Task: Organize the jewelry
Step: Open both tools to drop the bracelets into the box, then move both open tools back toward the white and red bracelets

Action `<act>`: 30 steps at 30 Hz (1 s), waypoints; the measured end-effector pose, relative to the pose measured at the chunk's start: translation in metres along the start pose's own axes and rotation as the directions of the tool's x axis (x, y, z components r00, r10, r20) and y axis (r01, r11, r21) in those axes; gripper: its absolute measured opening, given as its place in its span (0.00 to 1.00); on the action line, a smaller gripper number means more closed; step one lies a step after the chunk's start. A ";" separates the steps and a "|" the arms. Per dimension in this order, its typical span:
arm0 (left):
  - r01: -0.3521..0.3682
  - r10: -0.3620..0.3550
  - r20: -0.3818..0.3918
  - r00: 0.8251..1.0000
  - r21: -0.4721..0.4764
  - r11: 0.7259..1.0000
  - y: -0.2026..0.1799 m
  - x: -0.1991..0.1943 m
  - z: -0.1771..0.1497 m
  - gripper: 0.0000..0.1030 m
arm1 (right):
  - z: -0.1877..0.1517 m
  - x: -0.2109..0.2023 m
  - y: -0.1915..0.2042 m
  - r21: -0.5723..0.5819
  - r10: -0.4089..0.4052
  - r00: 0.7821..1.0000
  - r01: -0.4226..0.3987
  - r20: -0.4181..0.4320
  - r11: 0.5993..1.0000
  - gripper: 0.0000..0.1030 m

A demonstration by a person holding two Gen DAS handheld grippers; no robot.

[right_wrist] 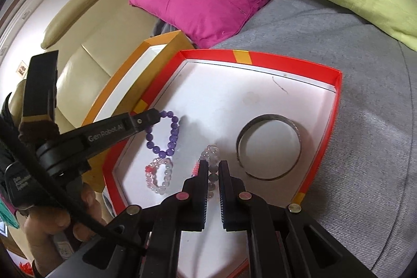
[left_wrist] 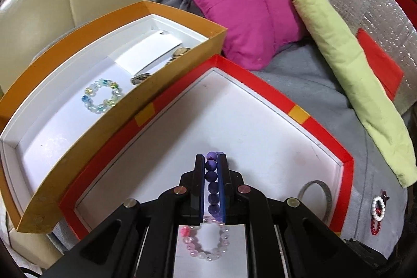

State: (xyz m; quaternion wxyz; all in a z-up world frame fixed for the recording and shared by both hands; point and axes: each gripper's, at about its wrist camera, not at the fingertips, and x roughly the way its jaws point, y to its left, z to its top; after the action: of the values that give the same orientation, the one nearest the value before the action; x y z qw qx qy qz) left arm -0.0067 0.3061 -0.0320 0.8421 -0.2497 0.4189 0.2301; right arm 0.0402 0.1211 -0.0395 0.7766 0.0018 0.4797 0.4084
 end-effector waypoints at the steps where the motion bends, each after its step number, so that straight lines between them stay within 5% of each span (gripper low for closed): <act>1: -0.011 0.011 0.000 1.000 0.000 1.000 0.001 0.000 0.000 0.09 | 0.000 0.000 0.000 0.001 -0.003 1.000 0.003 -0.004 1.000 0.08; 6: -0.043 0.043 0.004 0.999 -0.024 0.999 0.005 0.001 0.000 0.10 | 0.003 0.001 -0.004 0.027 -0.009 1.000 0.009 -0.012 1.000 0.11; 9: -0.052 0.053 0.015 0.998 -0.051 0.997 0.009 -0.001 0.000 0.24 | 0.004 -0.002 -0.007 0.042 -0.016 1.000 0.017 -0.002 0.999 0.15; 11: -0.070 0.072 0.039 0.997 -0.063 0.996 0.010 -0.005 0.000 0.40 | 0.004 -0.008 -0.009 0.050 -0.021 1.000 0.021 0.010 0.999 0.47; 13: -0.088 0.092 0.076 0.993 -0.061 0.994 0.008 -0.011 0.000 0.47 | 0.005 -0.020 -0.011 0.055 -0.021 0.999 0.018 0.048 0.998 0.63; 16: -0.123 0.128 0.153 0.980 -0.045 0.991 -0.001 -0.026 -0.003 0.56 | 0.007 -0.045 -0.018 0.067 -0.034 0.994 0.027 0.108 0.997 0.65; 20: -0.139 0.133 0.248 0.960 0.008 0.990 -0.024 -0.049 -0.012 0.67 | 0.002 -0.097 -0.045 0.123 -0.127 0.965 0.101 0.228 0.987 0.82; 24: -0.134 0.092 0.332 0.939 0.105 0.985 -0.063 -0.072 -0.030 0.73 | -0.018 -0.143 -0.092 0.199 -0.258 0.925 0.207 0.280 0.958 0.88; 30: -0.069 -0.034 0.321 0.947 0.304 0.950 -0.137 -0.081 -0.065 0.79 | -0.063 -0.187 -0.173 0.343 -0.376 0.892 0.281 0.252 0.896 0.88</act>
State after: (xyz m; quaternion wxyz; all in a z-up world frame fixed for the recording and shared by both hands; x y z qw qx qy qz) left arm -0.0074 0.1464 0.0313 0.9258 -0.0691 0.3091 0.2065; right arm 0.0637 -0.1374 -0.0027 0.8915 0.1007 0.4001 0.1873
